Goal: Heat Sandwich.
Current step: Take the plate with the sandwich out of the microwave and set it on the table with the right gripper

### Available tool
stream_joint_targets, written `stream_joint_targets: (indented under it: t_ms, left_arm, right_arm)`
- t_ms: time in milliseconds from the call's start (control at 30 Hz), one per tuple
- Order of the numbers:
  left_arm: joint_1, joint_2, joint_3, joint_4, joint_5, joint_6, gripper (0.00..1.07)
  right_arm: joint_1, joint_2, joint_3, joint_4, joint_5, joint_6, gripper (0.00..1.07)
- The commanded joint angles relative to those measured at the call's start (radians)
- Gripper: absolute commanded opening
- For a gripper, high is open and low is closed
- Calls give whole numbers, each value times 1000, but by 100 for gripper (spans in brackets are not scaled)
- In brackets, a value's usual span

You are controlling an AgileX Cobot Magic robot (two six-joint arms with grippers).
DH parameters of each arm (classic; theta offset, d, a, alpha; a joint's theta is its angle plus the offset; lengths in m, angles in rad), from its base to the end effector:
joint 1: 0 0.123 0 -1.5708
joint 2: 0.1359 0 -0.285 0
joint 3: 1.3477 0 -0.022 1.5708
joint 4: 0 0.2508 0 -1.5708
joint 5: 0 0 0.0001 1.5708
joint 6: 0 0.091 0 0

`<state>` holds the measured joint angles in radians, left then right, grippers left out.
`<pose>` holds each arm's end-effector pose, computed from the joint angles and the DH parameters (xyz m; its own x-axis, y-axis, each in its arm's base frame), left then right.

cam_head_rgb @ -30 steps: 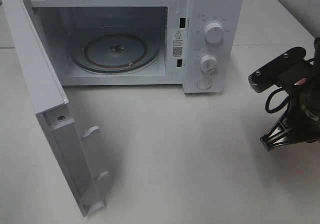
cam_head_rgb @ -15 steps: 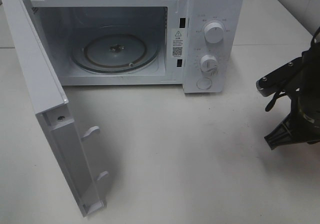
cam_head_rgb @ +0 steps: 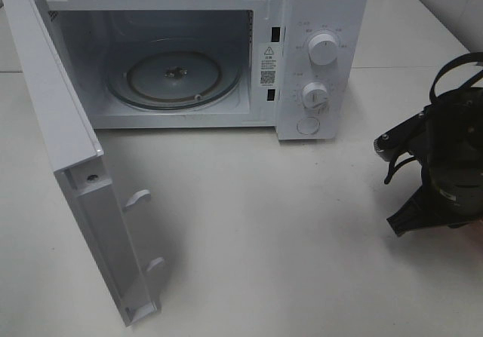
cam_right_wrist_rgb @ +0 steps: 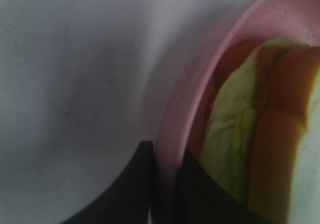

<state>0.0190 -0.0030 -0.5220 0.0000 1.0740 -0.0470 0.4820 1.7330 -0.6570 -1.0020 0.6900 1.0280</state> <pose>-0.0085 -0.0002 0.2823 -0.4441 -0.0554 -0.8943 -0.0399 0.9983 -0.0421 0.2463 0.0737 0.1223 -0.9112 -0.3350 -0.2399 -0.1803 0.8476 -0.4990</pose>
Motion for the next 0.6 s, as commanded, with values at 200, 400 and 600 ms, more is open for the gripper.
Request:
stream_joint_targets:
  t_ms: [200,400,600]
  left_arm:
    - [3,-7,4,-7,-8,0,100]
    - [3,-7,4,-7,-8,0,100]
    - [3,-7,4,-7,-8,0,100]
  right_arm:
    - [-4,6,1,-77,4,53,1]
    - [-4,6,1,-103,-15,76,1]
    - [-4,59,1,-120,-12,89,1]
